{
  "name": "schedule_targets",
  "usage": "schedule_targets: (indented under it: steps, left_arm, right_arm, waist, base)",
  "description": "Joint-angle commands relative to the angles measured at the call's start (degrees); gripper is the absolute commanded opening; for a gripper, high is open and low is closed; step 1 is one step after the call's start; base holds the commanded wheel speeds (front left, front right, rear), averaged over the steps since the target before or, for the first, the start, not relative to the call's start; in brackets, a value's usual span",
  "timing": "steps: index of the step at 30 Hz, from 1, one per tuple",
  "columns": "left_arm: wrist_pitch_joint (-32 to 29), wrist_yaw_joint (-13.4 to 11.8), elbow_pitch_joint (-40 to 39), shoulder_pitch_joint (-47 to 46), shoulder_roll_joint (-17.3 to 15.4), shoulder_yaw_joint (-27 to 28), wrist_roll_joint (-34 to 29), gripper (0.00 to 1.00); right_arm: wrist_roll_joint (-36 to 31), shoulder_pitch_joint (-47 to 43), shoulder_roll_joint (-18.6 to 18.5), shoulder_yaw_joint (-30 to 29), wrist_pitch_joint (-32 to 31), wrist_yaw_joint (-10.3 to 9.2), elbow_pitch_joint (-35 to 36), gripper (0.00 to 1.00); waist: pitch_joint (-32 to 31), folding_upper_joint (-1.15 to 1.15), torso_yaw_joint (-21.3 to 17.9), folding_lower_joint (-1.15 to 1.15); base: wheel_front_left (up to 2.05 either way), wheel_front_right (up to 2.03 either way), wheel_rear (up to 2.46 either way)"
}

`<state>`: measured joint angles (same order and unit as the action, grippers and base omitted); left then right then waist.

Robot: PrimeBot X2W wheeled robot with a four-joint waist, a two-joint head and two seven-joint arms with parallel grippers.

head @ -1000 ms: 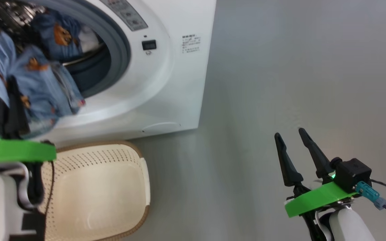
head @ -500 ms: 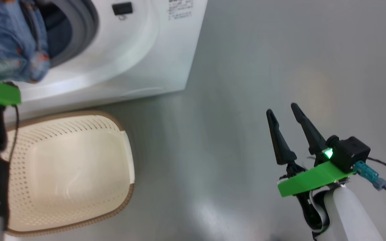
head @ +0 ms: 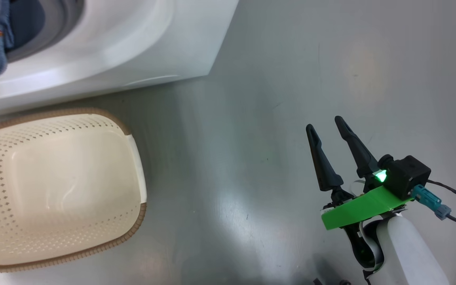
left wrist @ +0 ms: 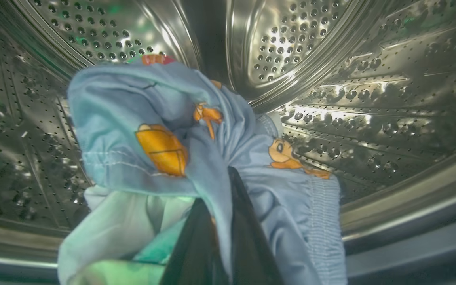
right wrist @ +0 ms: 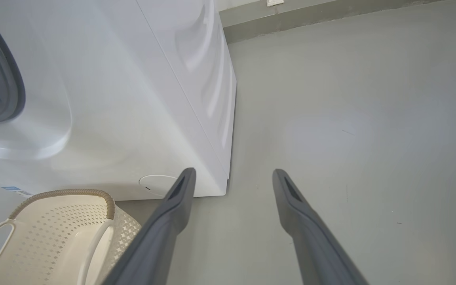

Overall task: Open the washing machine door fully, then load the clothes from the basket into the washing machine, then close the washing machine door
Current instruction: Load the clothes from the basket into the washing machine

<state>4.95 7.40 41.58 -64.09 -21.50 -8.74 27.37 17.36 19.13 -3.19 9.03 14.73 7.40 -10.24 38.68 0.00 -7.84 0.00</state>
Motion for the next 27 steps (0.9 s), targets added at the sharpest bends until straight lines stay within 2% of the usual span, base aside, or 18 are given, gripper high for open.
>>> schedule_targets:
  steps: [1,7,14,16,23,27]
  left_arm:
    - [-1.31,0.09,0.53,-2.88,-3.28,0.31,1.50,0.00]
    - [-1.13,0.09,4.99,-8.43,-2.51,-2.03,2.57,0.00]
    - [9.12,0.08,6.19,-13.71,-2.52,-3.82,-1.22,0.00]
    - [9.89,0.01,4.84,-14.57,-3.11,-3.61,-2.94,0.00]
    - [10.03,-0.54,-12.75,-12.10,-3.38,4.07,-10.31,0.00]
    - [10.04,-0.31,-14.18,-9.19,-1.64,6.80,-12.12,0.00]
  right_arm:
    - [0.49,-0.05,0.32,1.80,0.27,0.09,1.05,1.00]
    - [0.68,-0.51,0.32,2.11,0.27,0.09,0.82,1.00]
    - [2.21,0.04,0.32,4.39,0.27,0.09,0.84,1.00]
    - [2.47,0.11,0.32,4.79,0.27,0.09,0.91,1.00]
    - [3.44,0.84,0.32,5.22,0.27,0.09,1.05,1.00]
    - [3.72,1.19,0.32,5.50,0.27,0.09,0.53,1.00]
  waist:
    - [1.03,0.00,-0.05,0.00]
    - [2.45,0.00,0.14,0.00]
    - [4.96,0.00,-0.87,0.00]
    - [5.57,0.00,-1.26,0.00]
    - [7.63,0.00,-1.99,0.00]
    - [7.74,0.00,-1.68,0.00]
  base:
    - [0.00,0.00,0.00]
    - [0.00,0.00,0.00]
    - [0.00,0.00,0.00]
    - [0.00,0.00,0.00]
    - [0.00,0.00,0.00]
    - [0.00,0.00,0.00]
